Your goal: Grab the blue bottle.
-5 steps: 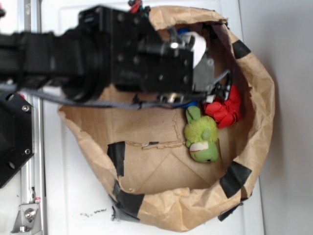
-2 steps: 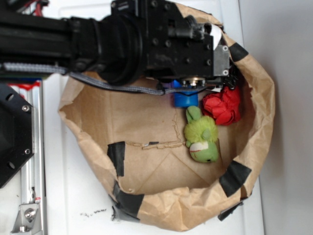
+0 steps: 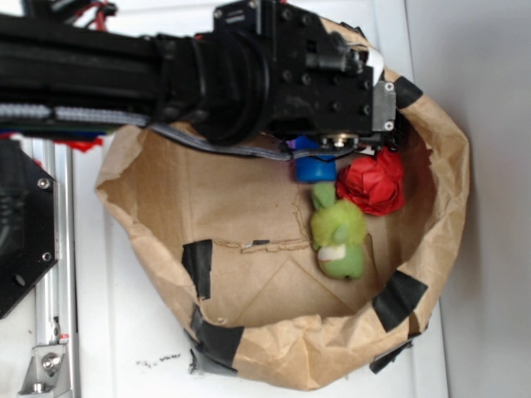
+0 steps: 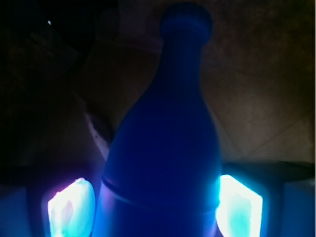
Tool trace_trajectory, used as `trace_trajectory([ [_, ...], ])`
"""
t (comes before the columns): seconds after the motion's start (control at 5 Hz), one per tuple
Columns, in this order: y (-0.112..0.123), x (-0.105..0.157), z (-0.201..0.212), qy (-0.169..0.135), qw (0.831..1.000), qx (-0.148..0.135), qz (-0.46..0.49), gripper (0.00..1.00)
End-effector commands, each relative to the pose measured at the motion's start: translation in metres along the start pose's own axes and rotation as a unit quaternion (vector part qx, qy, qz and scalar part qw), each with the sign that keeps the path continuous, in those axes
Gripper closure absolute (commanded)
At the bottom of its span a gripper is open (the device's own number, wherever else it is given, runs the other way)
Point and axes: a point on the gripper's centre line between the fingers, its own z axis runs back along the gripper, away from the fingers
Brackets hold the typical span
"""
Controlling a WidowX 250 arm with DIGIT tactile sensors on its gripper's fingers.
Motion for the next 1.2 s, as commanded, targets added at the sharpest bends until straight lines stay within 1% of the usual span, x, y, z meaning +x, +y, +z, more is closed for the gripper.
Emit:
trace_trajectory([
  [0.0,-0.003,0.007,0.004,-0.010,1.000,-0.020,0.002,0.41],
  [0.2,-0.004,0.009,0.010,-0.008,0.999,-0.032,-0.004,1.00],
  [0.4,-0.005,0.013,0.019,0.008,0.998,-0.054,-0.041,1.00],
  [0.6,-0.003,0.014,0.040,0.021,0.990,-0.089,-0.108,1.00],
  [0.8,0.006,-0.003,0.082,0.030,0.966,-0.118,-0.228,1.00],
  [1.0,0.016,-0.026,0.130,0.063,0.927,-0.148,-0.340,1.00],
])
